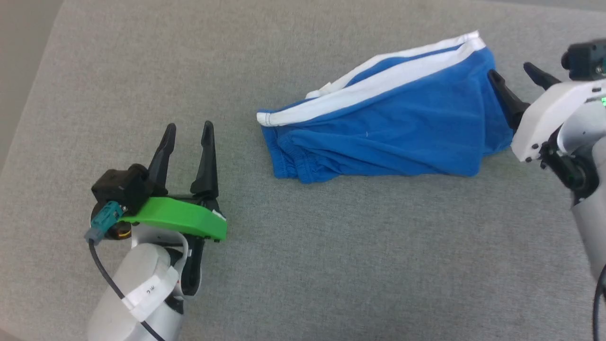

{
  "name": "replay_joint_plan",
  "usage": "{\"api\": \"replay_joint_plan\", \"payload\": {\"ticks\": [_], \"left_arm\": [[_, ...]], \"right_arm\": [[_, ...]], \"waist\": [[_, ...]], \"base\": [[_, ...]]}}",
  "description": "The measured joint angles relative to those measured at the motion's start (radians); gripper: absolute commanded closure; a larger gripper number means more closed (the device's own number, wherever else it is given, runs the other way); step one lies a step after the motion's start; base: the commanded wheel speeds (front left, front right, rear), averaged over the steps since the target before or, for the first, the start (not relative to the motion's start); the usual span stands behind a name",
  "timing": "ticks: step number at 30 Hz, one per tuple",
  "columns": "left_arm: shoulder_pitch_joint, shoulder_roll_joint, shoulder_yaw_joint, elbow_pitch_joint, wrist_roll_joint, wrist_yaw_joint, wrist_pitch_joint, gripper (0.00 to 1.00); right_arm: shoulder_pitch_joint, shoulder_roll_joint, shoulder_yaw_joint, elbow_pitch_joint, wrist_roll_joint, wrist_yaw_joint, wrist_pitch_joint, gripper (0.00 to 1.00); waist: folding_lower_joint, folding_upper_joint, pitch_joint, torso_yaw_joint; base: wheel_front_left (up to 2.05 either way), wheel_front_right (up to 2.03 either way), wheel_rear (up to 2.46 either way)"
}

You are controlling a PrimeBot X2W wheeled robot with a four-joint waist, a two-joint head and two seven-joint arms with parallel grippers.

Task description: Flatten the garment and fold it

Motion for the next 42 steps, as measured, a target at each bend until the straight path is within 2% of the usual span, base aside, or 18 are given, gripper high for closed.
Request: {"api": "replay_joint_plan", "payload": {"ticks": [4,9,13,17,24,39,40,41,42], "left_arm": [[0.004,-0.04,0.067,-0.008,0.1,-0.039,-0.002,0.0],[0.016,-0.123,0.135,-0.028,0.206,-0.117,-0.005,0.0],[0.021,-0.156,0.121,0.006,0.249,-0.181,-0.005,0.0],[0.031,-0.17,0.058,0.074,0.276,-0.209,-0.005,0.0],[0.028,-0.176,-0.093,0.18,0.263,-0.219,-0.005,0.0],[-0.087,-0.18,-0.157,0.316,0.2,-0.219,-0.006,0.0],[-0.094,-0.18,-0.161,0.318,0.198,-0.219,-0.006,0.11],[-0.102,-0.181,-0.162,0.319,0.195,-0.219,-0.006,0.45],[-0.106,-0.181,-0.163,0.32,0.195,-0.219,-0.006,0.73]], "right_arm": [[0.022,0.059,-0.096,0.014,-0.043,0.0,-0.01,0.0],[0.018,0.127,-0.226,0.065,-0.143,0.0,0.029,0.0],[-0.007,0.173,-0.303,0.106,-0.233,0.0,0.083,0.0],[-0.016,0.202,-0.344,0.12,-0.295,0.0,0.117,0.0],[-0.017,0.226,-0.376,0.106,-0.334,0.0,0.133,0.0],[-0.008,0.25,-0.345,0.04,-0.333,0.0,0.158,0.0],[-0.006,0.251,-0.342,0.033,-0.327,0.0,0.158,0.0],[-0.003,0.252,-0.34,0.024,-0.322,0.0,0.155,0.0],[0.002,0.253,-0.339,0.016,-0.319,0.0,0.15,0.0]], "waist": [[0.0,-0.0001,-0.023,-0.005],[0.0,0.0,-0.011,0.005],[0.0,0.0,0.011,0.019],[0.0,0.0,0.026,0.035],[0.0,0.0,0.037,0.04],[0.0,-0.0001,0.052,-0.009],[0.0,0.0,0.054,-0.012],[-0.0001,0.0,0.055,-0.014],[0.0,0.0,0.057,-0.016]], "base": [[0.0,0.0,0.0],[0.0,0.0,0.0],[0.0,0.0,0.0],[0.0,0.0,0.0],[0.0,0.0,0.0],[0.0,0.0,0.0],[0.0,0.0,0.0],[0.0,0.0,0.0],[0.0,0.0,0.0]]}}
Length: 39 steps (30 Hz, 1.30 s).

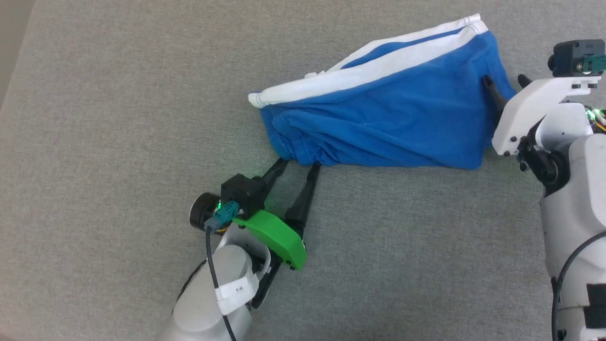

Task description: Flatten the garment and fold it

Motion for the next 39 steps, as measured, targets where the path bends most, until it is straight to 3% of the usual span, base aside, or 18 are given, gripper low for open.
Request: {"api": "replay_joint_plan", "payload": {"ticks": [1,10,15,26,27,30,31,32,34,35,39], "left_arm": [[-0.004,0.0,0.0,-0.002,-0.001,0.0,0.0,1.0],[-0.006,-0.002,-0.002,-0.004,-0.007,0.0,0.0,1.0],[0.001,-0.001,0.01,-0.006,-0.011,0.0,0.0,1.0],[0.002,0.005,0.008,-0.006,-0.011,0.0,0.0,1.0],[0.002,0.005,0.004,-0.007,-0.011,0.0,0.0,1.0],[0.0,0.004,-0.002,-0.007,-0.011,0.0,0.0,1.0],[-0.002,0.004,-0.005,-0.007,-0.011,0.0,0.0,1.0],[-0.003,0.004,-0.006,-0.008,-0.011,0.0,0.0,1.0],[-0.004,0.004,-0.007,-0.01,-0.011,0.0,0.0,1.0],[-0.006,0.004,-0.008,-0.011,-0.011,0.0,0.0,1.0],[-0.01,0.005,-0.008,-0.012,-0.011,0.0,0.0,1.0]], "right_arm": [[0.008,0.002,-0.001,-0.012,0.003,0.0,-0.007,0.0],[0.146,0.027,-0.062,-0.172,-0.002,0.0,-0.128,0.0],[0.236,0.055,-0.073,-0.228,-0.013,0.0,-0.138,0.0],[0.112,0.075,-0.058,-0.114,-0.088,0.0,-0.035,0.0],[0.065,0.078,-0.063,-0.062,-0.131,0.0,0.033,0.0],[0.023,0.078,-0.061,-0.033,-0.174,0.0,0.099,0.0],[0.011,0.078,-0.057,-0.026,-0.184,0.0,0.118,0.15],[-0.001,0.078,-0.052,-0.02,-0.188,0.0,0.137,0.53],[-0.017,0.076,-0.045,-0.015,-0.192,0.0,0.163,0.78],[-0.023,0.074,-0.04,-0.015,-0.197,0.0,0.171,1.0],[-0.028,0.074,-0.033,-0.024,-0.192,0.0,0.165,1.0]], "waist": [[0.0,0.0,0.001,-0.002],[0.0,0.0,-0.014,-0.006],[0.0,0.0,-0.027,-0.012],[0.0,0.0,-0.008,-0.008],[0.0,0.0,-0.001,-0.005],[0.0,0.0,0.003,-0.001],[0.0,0.0,0.005,0.001],[0.0,0.0,0.008,0.002],[0.0,0.0,0.013,0.003],[0.0,0.0,0.015,0.004],[0.0,0.0,0.02,0.002]], "base": [[0.0,0.0,0.0],[0.0,0.0,0.0],[0.0,0.0,0.0],[0.0,0.0,0.0],[0.0,0.0,0.0],[0.0,0.0,0.0],[0.0,0.0,0.0],[0.0,0.0,0.0],[0.0,0.0,0.0],[0.0,0.0,0.0],[0.0,0.0,0.0]]}}
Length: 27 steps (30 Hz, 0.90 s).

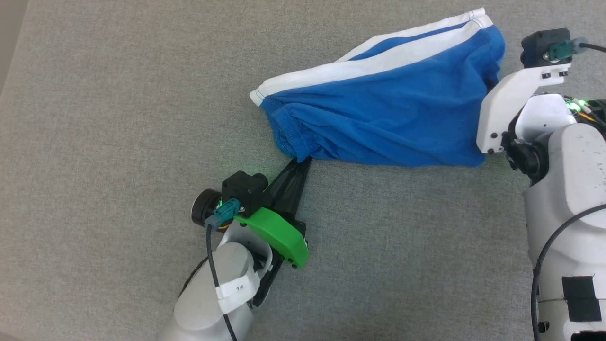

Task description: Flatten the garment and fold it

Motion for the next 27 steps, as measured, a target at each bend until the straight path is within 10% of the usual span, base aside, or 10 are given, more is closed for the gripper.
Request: {"api": "replay_joint_plan", "payload": {"ticks": [24,25,26,27], "left_arm": [[0.12,0.185,-0.122,-0.106,-0.028,0.0,0.069,1.0],[0.127,0.187,-0.122,-0.109,-0.033,0.0,0.072,1.0],[0.135,0.187,-0.123,-0.114,-0.04,0.0,0.075,0.62],[0.143,0.187,-0.125,-0.119,-0.042,0.0,0.081,0.01]], "right_arm": [[0.611,0.009,-0.082,-0.499,0.142,0.0,-0.075,1.0],[0.617,0.01,-0.08,-0.493,0.15,0.0,-0.075,0.84],[0.623,0.01,-0.078,-0.488,0.156,0.0,-0.079,0.41],[0.627,0.011,-0.078,-0.484,0.166,0.0,-0.087,0.0]], "waist": [[0.0,0.0,-0.139,-0.064],[0.0,0.0,-0.143,-0.066],[0.0,0.0,-0.148,-0.069],[0.0,0.0,-0.154,-0.07]], "base": [[0.0,0.0,0.0],[0.0,0.0,0.0],[0.0,0.0,0.0],[0.0,0.0,0.0]]}}
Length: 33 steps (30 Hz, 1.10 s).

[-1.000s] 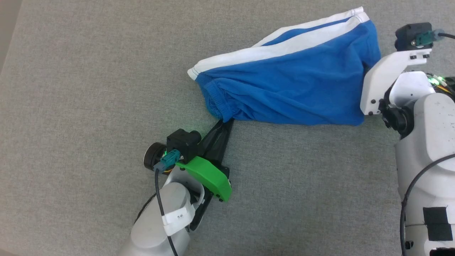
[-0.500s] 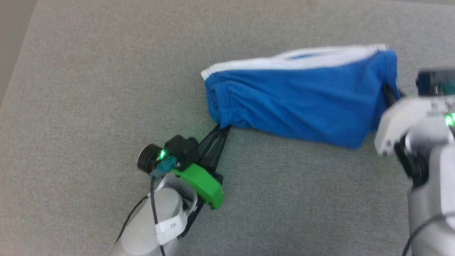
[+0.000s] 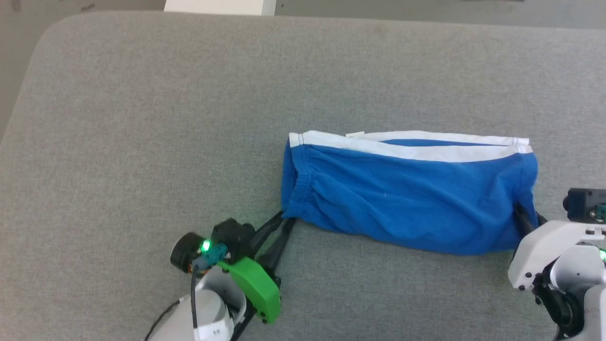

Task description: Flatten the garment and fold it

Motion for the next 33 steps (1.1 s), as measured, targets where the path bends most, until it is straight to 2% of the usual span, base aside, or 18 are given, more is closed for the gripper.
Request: {"api": "replay_joint_plan", "payload": {"ticks": [5,11,14,19,22,24,28,33], "left_arm": [[0.051,0.002,0.001,-0.035,-0.024,0.007,0.006,0.0],[0.134,0.024,0.039,-0.105,-0.053,0.059,-0.012,0.0],[0.147,0.03,0.095,-0.145,-0.054,0.103,-0.051,0.0],[0.138,0.014,0.212,-0.19,-0.049,0.133,-0.076,0.0],[0.104,-0.026,0.318,-0.232,-0.017,0.128,-0.077,0.0],[0.078,-0.055,0.384,-0.238,0.02,0.105,-0.079,0.0],[0.04,-0.107,0.466,-0.215,0.076,0.055,-0.079,0.0],[0.031,-0.155,0.522,-0.194,0.114,0.031,-0.079,0.0]], "right_arm": [[0.029,0.0,-0.009,-0.002,0.029,0.0,-0.052,0.0],[0.067,0.0,-0.044,-0.026,0.036,0.0,-0.111,0.0],[0.06,0.0,-0.064,-0.023,0.036,0.0,-0.139,0.0],[-0.014,0.0,-0.072,0.031,0.022,0.0,-0.159,0.0],[-0.066,0.0,-0.075,0.086,-0.003,0.0,-0.15,0.0],[-0.103,0.001,-0.078,0.129,-0.027,0.0,-0.125,0.0],[-0.17,0.001,-0.1,0.209,-0.061,0.0,-0.046,0.0],[-0.219,0.001,-0.117,0.264,-0.078,0.0,0.07,0.0]], "waist": [[0.0,0.0,-0.037,-0.004],[-0.0001,0.0,-0.084,-0.002],[0.0,0.0,-0.089,0.004],[-0.0001,0.0,-0.072,0.014],[-0.0001,0.0,-0.056,0.022],[0.0,0.0,-0.043,0.026],[0.0,0.0,-0.023,0.031],[0.0,0.0,-0.014,0.031]], "base": [[0.0,0.0,0.0],[0.0,0.0,0.0],[0.0,0.0,0.0],[0.0,0.0,0.0],[0.0,0.0,0.0],[0.0,0.0,0.0],[0.0,0.0,0.0],[0.0,0.0,0.0]]}}
